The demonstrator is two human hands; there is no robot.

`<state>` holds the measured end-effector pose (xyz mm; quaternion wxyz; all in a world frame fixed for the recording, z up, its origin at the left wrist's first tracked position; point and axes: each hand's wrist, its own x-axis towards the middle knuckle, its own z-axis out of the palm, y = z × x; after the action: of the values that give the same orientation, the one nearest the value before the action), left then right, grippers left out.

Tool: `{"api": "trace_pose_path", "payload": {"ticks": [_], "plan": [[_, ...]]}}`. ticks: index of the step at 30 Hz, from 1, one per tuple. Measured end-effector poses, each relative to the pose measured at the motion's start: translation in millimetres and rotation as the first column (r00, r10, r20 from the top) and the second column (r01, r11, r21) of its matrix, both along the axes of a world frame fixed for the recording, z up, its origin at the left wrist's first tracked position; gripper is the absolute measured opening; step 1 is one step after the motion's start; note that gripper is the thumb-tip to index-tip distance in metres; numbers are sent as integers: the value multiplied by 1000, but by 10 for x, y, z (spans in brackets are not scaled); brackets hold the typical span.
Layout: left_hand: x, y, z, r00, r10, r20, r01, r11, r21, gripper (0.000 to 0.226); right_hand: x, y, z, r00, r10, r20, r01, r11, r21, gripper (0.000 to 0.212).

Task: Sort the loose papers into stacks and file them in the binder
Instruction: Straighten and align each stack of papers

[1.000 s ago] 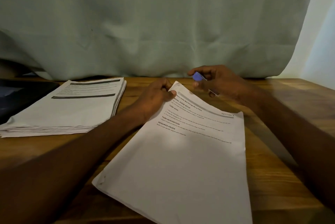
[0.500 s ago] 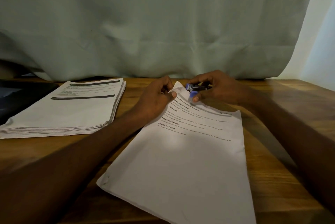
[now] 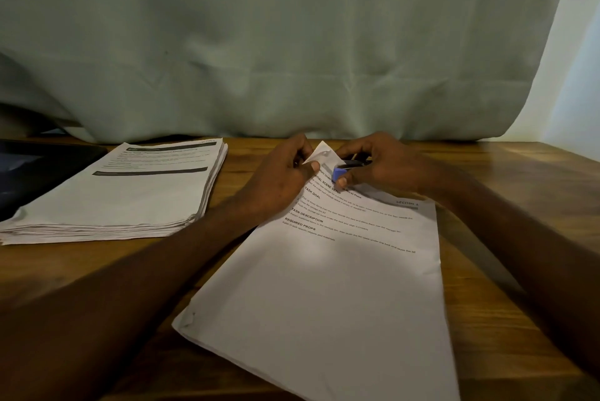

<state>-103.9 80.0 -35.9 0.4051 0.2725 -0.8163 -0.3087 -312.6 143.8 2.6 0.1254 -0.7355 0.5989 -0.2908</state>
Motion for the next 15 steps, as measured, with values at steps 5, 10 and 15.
{"api": "trace_pose_path", "payload": {"ticks": [5,10,15], "plan": [[40,96,35,990,-142,-12,140,959,244,11,44,-1,42,999,-15,29,16,1000,-15,44],[31,113,57,978,-57,201,52,998,30,28,103,23,109,999,1,37,-1,1000,-1,39],[45,116,56,975,-78,209,75,997,22,21,138,66,145,999,7,44,-7,1000,-2,35]]}}
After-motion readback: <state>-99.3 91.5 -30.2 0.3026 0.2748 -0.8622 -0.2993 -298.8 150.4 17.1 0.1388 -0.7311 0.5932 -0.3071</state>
